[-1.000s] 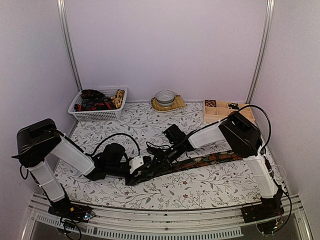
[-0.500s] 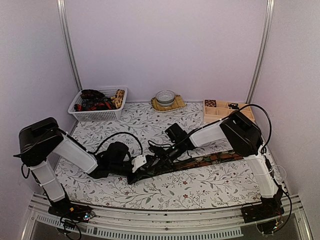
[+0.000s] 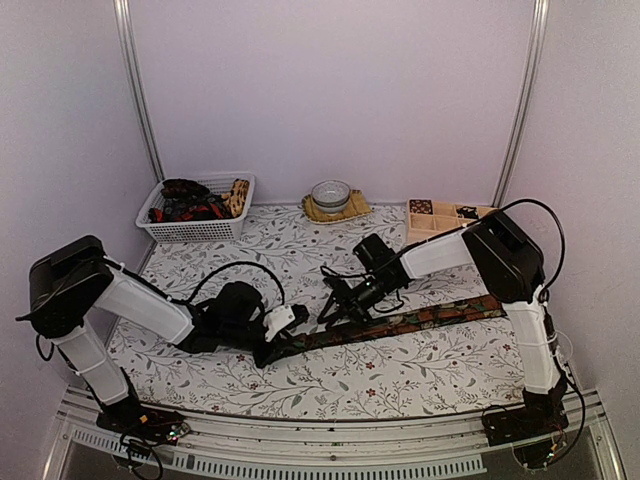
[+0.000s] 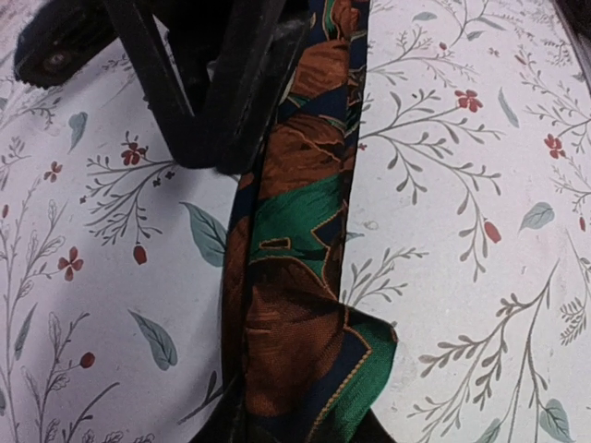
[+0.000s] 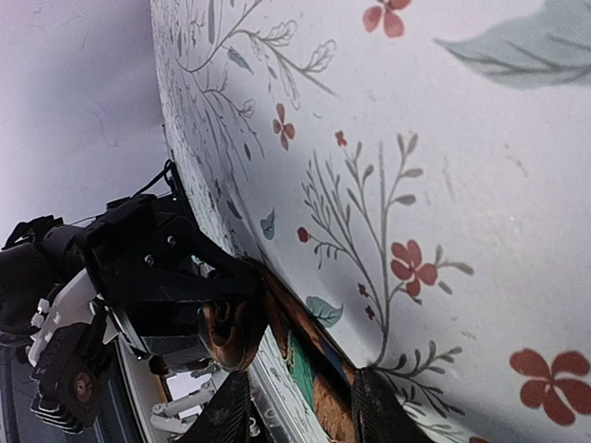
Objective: Roll the ties
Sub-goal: Roll the tie at the center of the board.
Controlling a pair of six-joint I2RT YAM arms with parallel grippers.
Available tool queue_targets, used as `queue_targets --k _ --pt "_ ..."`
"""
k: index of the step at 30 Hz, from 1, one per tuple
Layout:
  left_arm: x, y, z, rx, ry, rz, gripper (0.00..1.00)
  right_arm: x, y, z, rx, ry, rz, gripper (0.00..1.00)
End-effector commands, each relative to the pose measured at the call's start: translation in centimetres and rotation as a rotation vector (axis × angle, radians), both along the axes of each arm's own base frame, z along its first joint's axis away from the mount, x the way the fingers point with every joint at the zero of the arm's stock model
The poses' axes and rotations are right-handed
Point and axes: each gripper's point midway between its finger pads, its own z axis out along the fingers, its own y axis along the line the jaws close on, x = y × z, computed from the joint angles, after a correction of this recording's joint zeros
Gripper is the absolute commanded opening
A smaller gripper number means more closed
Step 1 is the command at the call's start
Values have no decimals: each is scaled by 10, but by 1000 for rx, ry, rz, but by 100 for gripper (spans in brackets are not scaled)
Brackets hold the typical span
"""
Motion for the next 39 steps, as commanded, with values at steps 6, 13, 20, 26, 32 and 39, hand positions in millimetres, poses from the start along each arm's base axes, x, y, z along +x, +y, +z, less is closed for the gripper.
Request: queue_targets --k 6,13,20,26,32,39 --pt "-5 1 -4 51 65 21 24 11 -27 75 -75 -346 -37 38" --pt "-8 -1 -8 62 89 9 24 22 -62 59 -330 -681 82 43" --pt "-8 -1 -10 68 103 16 24 7 -79 38 -528 -772 130 43" --pt "-10 -1 -12 71 113 13 24 -4 -92 24 -635 -820 191 43" --pt "-11 -2 -10 69 118 10 25 1 -112 10 -783 -846 206 37" --pt "-10 -4 -8 81 134 13 25 -3 -135 -6 -883 -844 245 25"
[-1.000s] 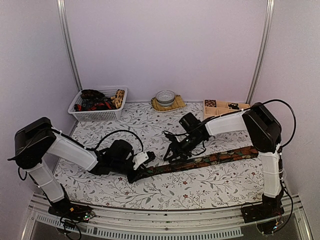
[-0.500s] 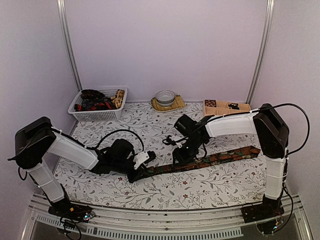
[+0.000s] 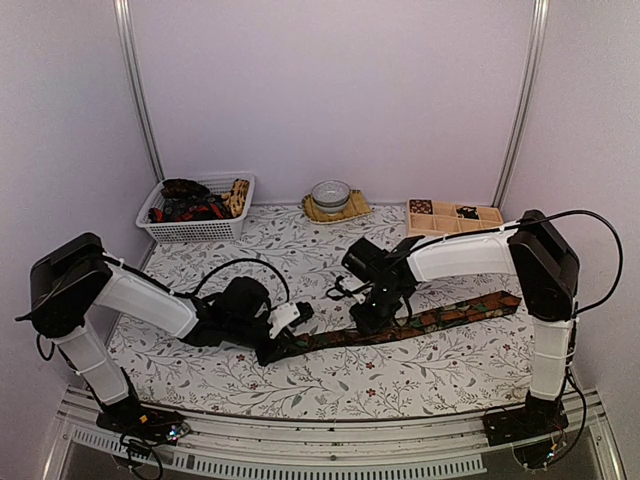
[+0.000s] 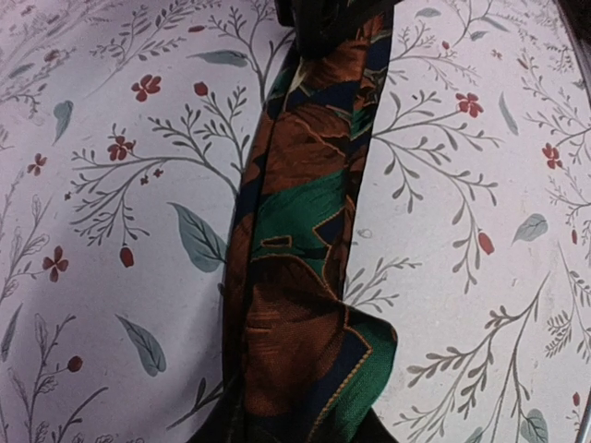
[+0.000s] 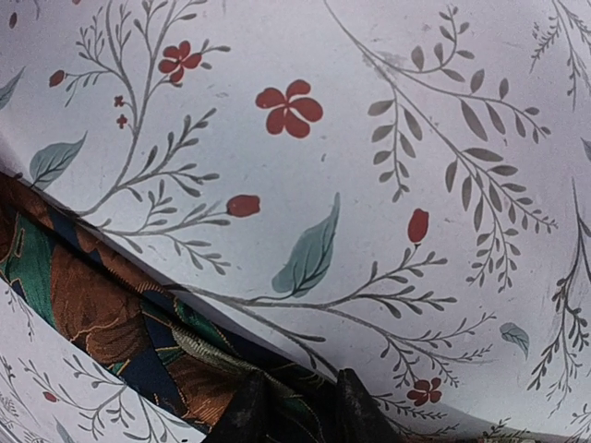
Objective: Roll the ties
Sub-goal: Roll the tie at the center of the board.
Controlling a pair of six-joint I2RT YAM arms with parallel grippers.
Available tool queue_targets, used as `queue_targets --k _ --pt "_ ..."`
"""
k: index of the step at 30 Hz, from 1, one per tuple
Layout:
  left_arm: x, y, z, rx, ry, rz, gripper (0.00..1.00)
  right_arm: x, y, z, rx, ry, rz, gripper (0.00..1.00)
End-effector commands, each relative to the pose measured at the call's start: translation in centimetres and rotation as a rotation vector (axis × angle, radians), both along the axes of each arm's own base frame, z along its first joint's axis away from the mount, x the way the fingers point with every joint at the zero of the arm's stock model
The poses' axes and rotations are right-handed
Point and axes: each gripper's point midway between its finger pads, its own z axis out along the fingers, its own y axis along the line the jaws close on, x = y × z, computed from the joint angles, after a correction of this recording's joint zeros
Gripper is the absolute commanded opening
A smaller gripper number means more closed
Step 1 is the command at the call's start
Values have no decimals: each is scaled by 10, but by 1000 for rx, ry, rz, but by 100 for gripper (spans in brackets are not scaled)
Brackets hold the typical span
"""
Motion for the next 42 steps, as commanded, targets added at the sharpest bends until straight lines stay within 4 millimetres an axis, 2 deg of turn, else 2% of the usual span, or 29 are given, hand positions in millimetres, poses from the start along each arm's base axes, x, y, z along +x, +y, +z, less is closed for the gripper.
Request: queue_targets --k 1,10,20,22,24,28,31,35,38,40,42 --pt "-9 2 -9 54 65 -7 25 -8 -42 3 -148 -32 -16 24" --pt "-6 -5 2 75 75 1 25 -7 -74 -9 -274 -64 -62 22" --pt "-9 -13 -16 167 100 -11 25 -1 -88 -7 -253 -57 -123 22" --pt "-9 -14 -19 183 103 -14 25 1 -80 1 -194 -54 -134 22" --pt "-10 -15 -22 201 102 -15 25 2 -62 17 -69 -40 -133 26" --pt "-10 -15 -28 229 107 -13 25 8 -35 64 154 -60 -130 33" --pt "-11 -16 -30 243 108 -15 25 12 -27 98 309 -75 -153 42" --pt "-11 -17 -29 246 101 -16 26 6 -11 138 531 -54 -174 44" --pt "-12 -17 -29 248 99 -16 25 -10 5 142 664 59 -185 44" --pt "-11 -16 -29 248 95 -13 26 -18 12 130 707 152 -210 43" --pt "-10 -16 -29 249 92 -10 26 -26 15 108 723 242 -262 43"
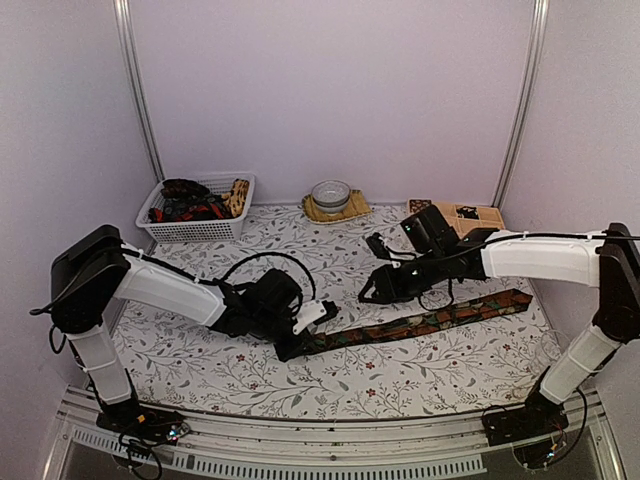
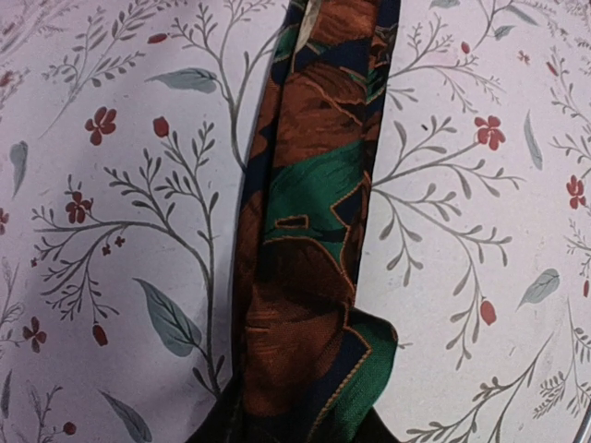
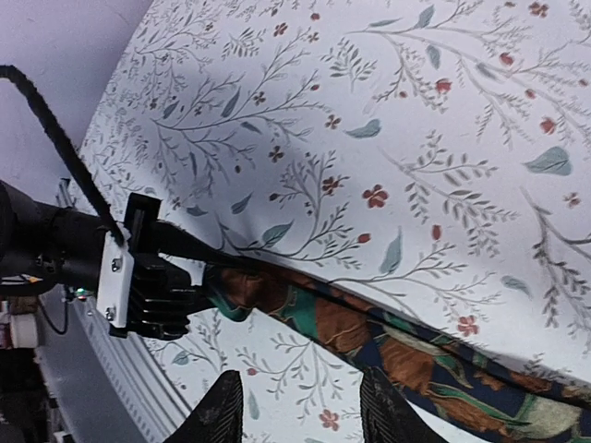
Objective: Roll the ties
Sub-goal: Roll the tie at the center of the board.
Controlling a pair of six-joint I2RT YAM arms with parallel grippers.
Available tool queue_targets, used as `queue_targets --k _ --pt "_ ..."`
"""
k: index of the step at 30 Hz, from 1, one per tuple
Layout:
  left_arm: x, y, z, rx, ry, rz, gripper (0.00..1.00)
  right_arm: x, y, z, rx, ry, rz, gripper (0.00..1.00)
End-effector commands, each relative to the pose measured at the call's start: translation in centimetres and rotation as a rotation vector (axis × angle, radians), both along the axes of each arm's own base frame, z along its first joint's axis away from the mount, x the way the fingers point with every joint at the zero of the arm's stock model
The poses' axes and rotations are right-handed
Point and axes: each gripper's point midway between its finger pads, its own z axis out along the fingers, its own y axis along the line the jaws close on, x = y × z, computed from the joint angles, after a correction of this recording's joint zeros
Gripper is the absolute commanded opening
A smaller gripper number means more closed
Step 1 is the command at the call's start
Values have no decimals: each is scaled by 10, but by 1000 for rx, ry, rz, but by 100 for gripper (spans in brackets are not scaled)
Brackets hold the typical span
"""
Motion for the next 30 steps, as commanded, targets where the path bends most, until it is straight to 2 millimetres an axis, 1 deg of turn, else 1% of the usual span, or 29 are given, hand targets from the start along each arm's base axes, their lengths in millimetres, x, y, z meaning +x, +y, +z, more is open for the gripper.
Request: queue_targets --k 1,3,5,8,11,13,15,20,24,30 --pt "-14 18 -27 112 50 0 26 -26 19 -16 185 222 -18 43" --pt "-14 18 -27 112 50 1 26 -32 24 -30 221 303 -34 43" --pt "-14 17 -26 109 48 1 26 -36 30 -38 269 365 -32 43" --pt "-14 17 -25 107 46 3 26 -41 42 -47 328 448 -32 43" --pt "-14 18 -25 107 47 2 26 -43 55 -57 339 502 -23 43" --pt "-14 17 -24 105 45 2 26 -43 61 -66 329 529 -26 42" --pt "-14 17 -23 102 44 0 26 -41 68 -72 343 542 -20 40" --pt "-14 18 -23 101 43 3 26 -35 81 -81 354 572 -29 36" --pt "-14 18 -22 99 42 5 26 -35 91 -84 365 599 -9 33" --pt "-14 19 -23 101 41 10 26 -40 96 -102 334 646 -9 28"
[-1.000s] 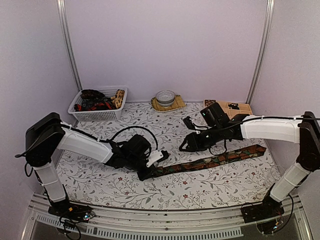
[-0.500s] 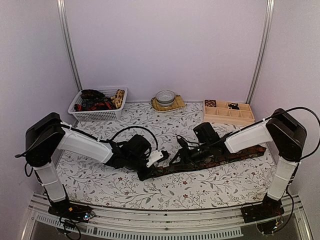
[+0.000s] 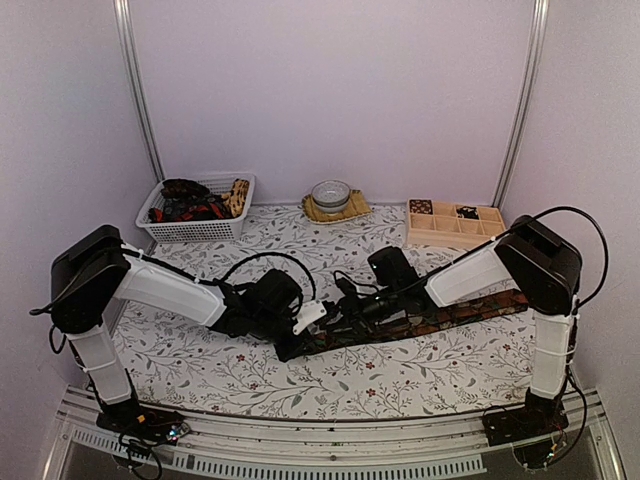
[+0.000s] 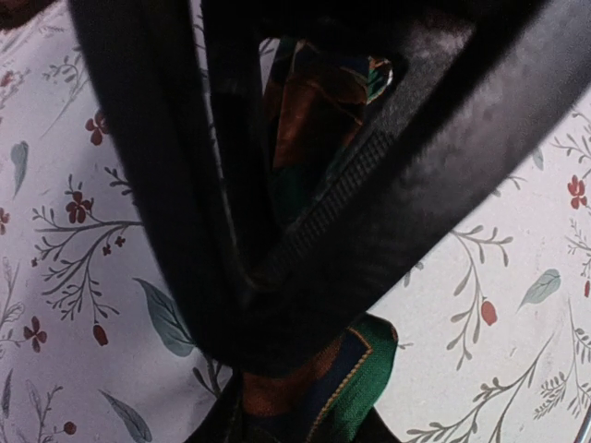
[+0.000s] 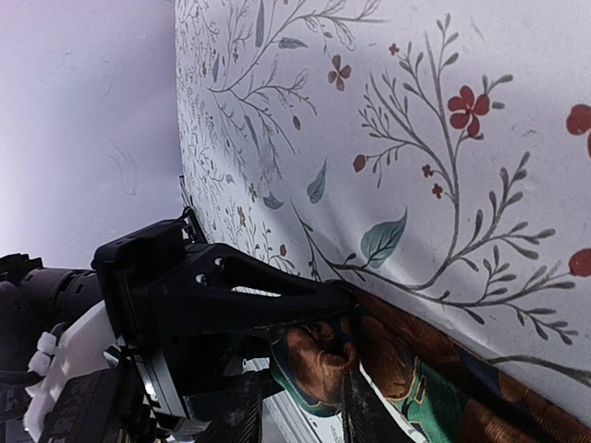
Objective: Roll the ties
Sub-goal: Roll the tie at the center of the board.
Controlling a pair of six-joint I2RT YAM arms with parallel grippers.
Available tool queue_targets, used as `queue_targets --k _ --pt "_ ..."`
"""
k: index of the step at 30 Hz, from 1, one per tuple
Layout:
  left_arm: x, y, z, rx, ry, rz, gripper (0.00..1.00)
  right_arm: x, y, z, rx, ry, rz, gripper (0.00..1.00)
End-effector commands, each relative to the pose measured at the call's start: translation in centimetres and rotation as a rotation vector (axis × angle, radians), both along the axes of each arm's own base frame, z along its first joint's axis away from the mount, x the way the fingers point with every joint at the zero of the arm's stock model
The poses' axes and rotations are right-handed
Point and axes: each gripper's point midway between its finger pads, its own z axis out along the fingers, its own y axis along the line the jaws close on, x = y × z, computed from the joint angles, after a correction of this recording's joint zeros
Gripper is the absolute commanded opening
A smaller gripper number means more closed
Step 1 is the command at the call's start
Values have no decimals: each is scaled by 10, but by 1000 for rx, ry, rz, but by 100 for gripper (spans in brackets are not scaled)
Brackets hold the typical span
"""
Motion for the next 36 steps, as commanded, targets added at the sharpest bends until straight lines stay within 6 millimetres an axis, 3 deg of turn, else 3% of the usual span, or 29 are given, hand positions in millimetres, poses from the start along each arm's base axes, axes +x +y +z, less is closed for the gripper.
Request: queue_targets --k 1,8,16,18,20,23,26,31,36 --pt "-15 18 -22 92 51 3 26 -10 5 -29 -27 66 29 28" --pt "-15 18 -23 94 51 5 26 -16 6 -39 -35 87 53 25" --pt "-14 18 -22 99 54 12 32 -23 6 -51 -38 119 72 6" --pt "-15 17 -18 91 59 13 45 -22 6 -53 -49 112 68 6" --pt "-17 13 -11 68 73 18 67 -20 5 -56 -66 105 62 6" --pt "-22 8 7 3 115 28 87 -18 3 -60 -87 94 59 6" --pt "-25 8 26 -57 156 82 97 -18 2 -64 -105 87 59 6" --pt "-18 21 47 -177 250 232 99 -16 2 -65 -116 78 58 5" --pt "-3 41 55 -374 368 360 91 -7 9 -45 -99 26 57 5"
